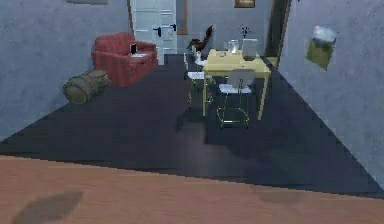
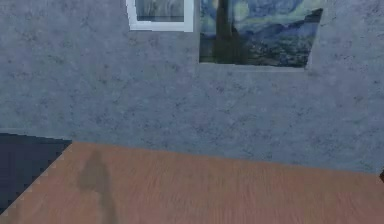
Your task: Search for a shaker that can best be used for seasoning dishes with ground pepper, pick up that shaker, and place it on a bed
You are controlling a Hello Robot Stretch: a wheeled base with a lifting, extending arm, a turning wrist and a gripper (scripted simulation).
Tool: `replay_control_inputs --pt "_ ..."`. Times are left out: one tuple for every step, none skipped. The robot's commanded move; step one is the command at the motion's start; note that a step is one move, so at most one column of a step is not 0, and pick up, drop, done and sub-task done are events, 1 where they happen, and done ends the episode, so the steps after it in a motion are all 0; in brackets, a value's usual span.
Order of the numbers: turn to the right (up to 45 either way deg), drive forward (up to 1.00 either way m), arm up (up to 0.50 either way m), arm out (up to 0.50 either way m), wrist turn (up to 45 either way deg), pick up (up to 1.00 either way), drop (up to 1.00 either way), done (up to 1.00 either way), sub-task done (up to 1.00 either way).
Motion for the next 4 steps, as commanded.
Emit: replay_control_inputs --pt "-45.0 0.0 0.0 0.0 0.0 0.0 0.0 0.0 0.0" --pt "-3.0 0.0 0.0 0.0 0.0 0.0 0.0 0.0 0.0" --pt "0.0 1.0 0.0 0.0 0.0 0.0 0.0 0.0 0.0" --pt "0.0 0.2 0.0 0.0 0.0 0.0 0.0 0.0 0.0"
